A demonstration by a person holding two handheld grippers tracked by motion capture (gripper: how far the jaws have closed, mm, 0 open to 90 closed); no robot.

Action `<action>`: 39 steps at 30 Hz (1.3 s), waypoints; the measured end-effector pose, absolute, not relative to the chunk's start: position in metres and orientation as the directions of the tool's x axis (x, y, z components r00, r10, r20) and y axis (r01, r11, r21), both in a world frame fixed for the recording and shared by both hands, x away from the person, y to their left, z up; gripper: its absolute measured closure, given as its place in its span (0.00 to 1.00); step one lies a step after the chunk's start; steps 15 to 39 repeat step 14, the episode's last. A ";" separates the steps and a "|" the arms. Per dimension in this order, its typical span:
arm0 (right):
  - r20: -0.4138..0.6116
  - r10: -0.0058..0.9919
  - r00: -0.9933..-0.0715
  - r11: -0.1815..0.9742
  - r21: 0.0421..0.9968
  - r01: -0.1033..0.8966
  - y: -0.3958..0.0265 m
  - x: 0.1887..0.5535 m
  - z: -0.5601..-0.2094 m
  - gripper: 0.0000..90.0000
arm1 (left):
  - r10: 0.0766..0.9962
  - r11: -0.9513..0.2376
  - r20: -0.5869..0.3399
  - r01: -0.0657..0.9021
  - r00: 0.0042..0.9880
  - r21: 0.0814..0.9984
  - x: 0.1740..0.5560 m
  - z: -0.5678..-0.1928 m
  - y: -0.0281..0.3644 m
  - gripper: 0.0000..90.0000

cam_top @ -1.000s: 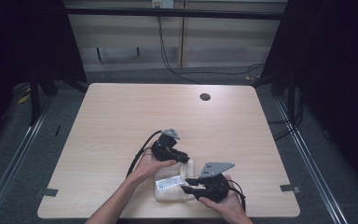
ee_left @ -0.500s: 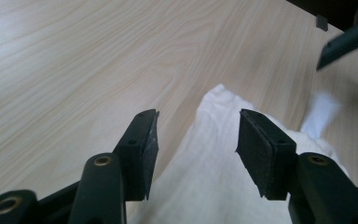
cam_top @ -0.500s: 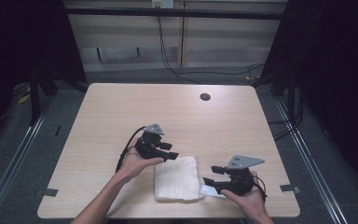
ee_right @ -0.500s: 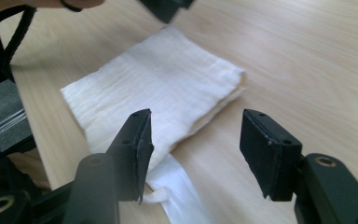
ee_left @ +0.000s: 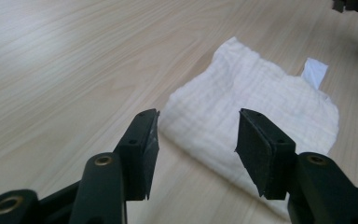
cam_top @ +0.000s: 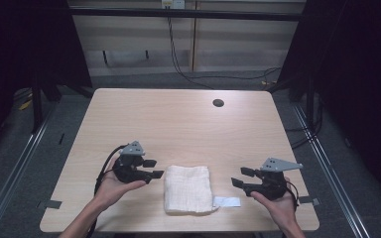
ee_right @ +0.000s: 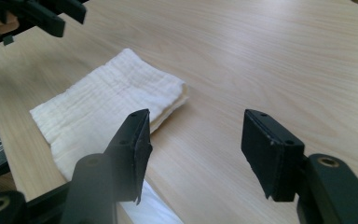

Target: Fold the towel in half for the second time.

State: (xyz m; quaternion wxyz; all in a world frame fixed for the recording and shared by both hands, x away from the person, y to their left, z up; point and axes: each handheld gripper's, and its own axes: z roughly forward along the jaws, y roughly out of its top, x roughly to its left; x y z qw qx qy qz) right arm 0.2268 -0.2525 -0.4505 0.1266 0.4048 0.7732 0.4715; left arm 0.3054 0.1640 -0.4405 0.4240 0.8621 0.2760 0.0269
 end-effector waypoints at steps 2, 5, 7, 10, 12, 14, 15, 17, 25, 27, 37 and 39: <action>0.186 0.753 -0.631 0.219 0.833 0.507 -0.258 0.226 -0.450 0.46 | 0.517 -0.469 -0.189 0.461 0.835 0.754 0.297 -0.444 0.175 0.49; 0.175 0.769 -0.615 0.224 0.827 0.515 -0.266 0.224 -0.453 0.45 | 0.536 -0.459 -0.191 0.474 0.822 0.751 0.285 -0.448 0.186 0.48; 0.176 0.782 -0.598 0.214 0.826 0.522 -0.271 0.222 -0.456 0.44 | 0.535 -0.459 -0.190 0.472 0.823 0.753 0.278 -0.450 0.193 0.46; 0.175 0.800 -0.573 0.191 0.832 0.521 -0.279 0.220 -0.461 0.42 | 0.547 -0.435 -0.200 0.480 0.813 0.762 0.269 -0.457 0.203 0.44; 0.168 0.809 -0.564 0.187 0.835 0.518 -0.282 0.218 -0.463 0.42 | 0.551 -0.421 -0.194 0.471 0.812 0.775 0.265 -0.462 0.207 0.42; 0.175 0.811 -0.558 0.176 0.837 0.519 -0.284 0.217 -0.464 0.41 | 0.550 -0.431 -0.200 0.481 0.811 0.763 0.266 -0.469 0.209 0.41; 0.175 0.811 -0.558 0.176 0.837 0.519 -0.284 0.217 -0.464 0.41 | 0.550 -0.431 -0.200 0.481 0.811 0.763 0.266 -0.469 0.209 0.41; 0.175 0.811 -0.558 0.176 0.837 0.519 -0.284 0.217 -0.464 0.41 | 0.550 -0.431 -0.200 0.481 0.811 0.763 0.266 -0.469 0.209 0.41; 0.175 0.811 -0.558 0.176 0.837 0.519 -0.284 0.217 -0.464 0.41 | 0.550 -0.431 -0.200 0.481 0.811 0.763 0.266 -0.469 0.209 0.41; 0.175 0.811 -0.558 0.176 0.837 0.519 -0.284 0.217 -0.464 0.41 | 0.550 -0.431 -0.200 0.481 0.811 0.763 0.266 -0.469 0.209 0.41; 0.175 0.811 -0.558 0.176 0.837 0.519 -0.284 0.217 -0.464 0.41 | 0.550 -0.431 -0.200 0.481 0.811 0.763 0.266 -0.469 0.209 0.41; 0.175 0.811 -0.558 0.176 0.837 0.519 -0.284 0.217 -0.464 0.41 | 0.550 -0.431 -0.200 0.481 0.811 0.763 0.266 -0.469 0.209 0.41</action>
